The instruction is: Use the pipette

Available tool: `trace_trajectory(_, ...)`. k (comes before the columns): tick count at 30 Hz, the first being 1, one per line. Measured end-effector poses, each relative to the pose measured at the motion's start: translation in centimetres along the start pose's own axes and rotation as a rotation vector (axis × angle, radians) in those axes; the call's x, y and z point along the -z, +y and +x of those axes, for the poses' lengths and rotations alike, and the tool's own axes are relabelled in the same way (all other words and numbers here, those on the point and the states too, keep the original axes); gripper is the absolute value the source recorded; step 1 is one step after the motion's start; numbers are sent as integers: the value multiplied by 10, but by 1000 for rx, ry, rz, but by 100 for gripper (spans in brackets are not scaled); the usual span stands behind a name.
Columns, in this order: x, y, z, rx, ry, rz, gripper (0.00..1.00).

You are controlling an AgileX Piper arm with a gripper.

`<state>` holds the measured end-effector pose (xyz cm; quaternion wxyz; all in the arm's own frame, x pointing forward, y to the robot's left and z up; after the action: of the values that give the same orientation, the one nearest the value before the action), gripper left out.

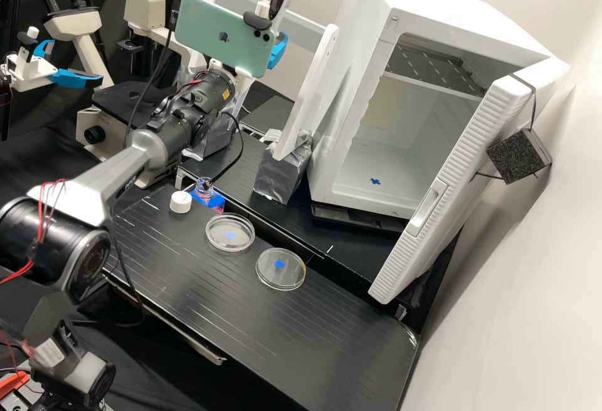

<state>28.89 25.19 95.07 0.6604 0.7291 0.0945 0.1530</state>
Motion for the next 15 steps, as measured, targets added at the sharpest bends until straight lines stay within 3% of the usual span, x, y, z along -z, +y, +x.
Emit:
trace_trajectory(3, -2, -4, -13, -12, 14, -4, 0)
trace_trajectory(10, -8, -22, -50, -106, 51, -94, 0)
trace_trajectory(15, -11, -32, -67, -168, 69, -115, 0)
